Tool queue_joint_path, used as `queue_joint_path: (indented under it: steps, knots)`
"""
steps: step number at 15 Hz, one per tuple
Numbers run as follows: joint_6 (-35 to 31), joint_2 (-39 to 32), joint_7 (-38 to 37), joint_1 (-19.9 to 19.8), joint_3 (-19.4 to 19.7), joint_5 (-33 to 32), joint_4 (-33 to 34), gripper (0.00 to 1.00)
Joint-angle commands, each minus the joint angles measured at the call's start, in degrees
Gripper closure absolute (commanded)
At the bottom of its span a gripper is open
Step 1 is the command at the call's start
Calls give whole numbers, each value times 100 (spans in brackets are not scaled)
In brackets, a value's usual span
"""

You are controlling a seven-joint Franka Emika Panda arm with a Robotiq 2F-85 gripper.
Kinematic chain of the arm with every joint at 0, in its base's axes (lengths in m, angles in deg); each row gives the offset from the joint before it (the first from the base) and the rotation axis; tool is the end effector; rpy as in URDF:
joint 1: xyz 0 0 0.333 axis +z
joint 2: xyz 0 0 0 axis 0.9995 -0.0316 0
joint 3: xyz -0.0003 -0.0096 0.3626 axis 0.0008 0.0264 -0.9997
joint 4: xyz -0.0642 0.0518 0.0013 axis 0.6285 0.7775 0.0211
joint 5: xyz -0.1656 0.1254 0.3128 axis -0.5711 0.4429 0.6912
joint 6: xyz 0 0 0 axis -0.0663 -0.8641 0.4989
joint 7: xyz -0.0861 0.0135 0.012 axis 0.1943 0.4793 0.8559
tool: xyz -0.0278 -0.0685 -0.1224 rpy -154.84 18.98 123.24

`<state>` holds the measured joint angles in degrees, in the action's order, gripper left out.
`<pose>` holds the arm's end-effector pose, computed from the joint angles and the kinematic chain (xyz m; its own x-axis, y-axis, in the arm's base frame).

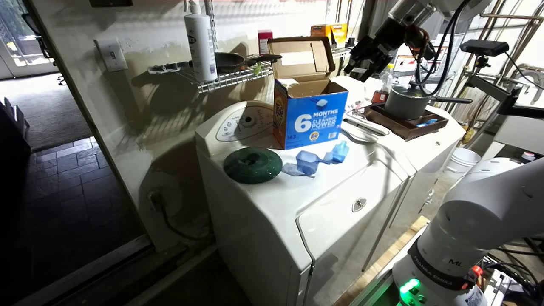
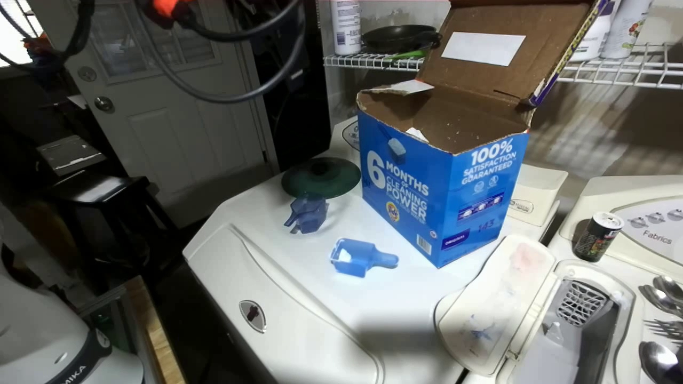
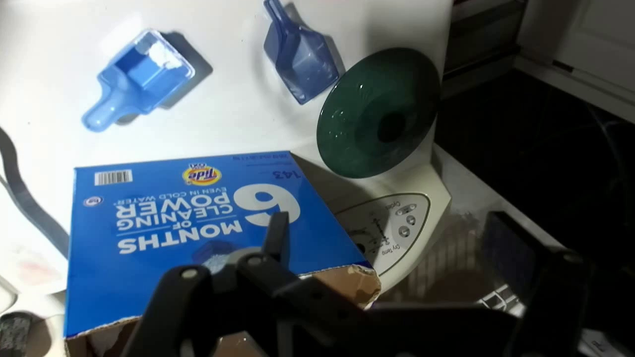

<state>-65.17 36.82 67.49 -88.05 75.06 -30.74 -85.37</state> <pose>0.3198 -0.1420 0.6023 0.9191 -0.2292 0.3204 -0.0847 -0.9093 -0.4074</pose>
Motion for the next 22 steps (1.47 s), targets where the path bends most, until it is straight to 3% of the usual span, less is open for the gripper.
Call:
queue_joint_path:
  steps: [1,3,5,12,22]
  knots:
    - [861,-342,461,-130,295,308,359,0]
    - [1100,-459,453,-263,310,294,419,0]
    - [909,-311,463,-414,175,248,214,0]
    - [954,-393,463,-434,162,251,263,0]
    - [2037,-1937,2205,-366,1061,672,1196,0]
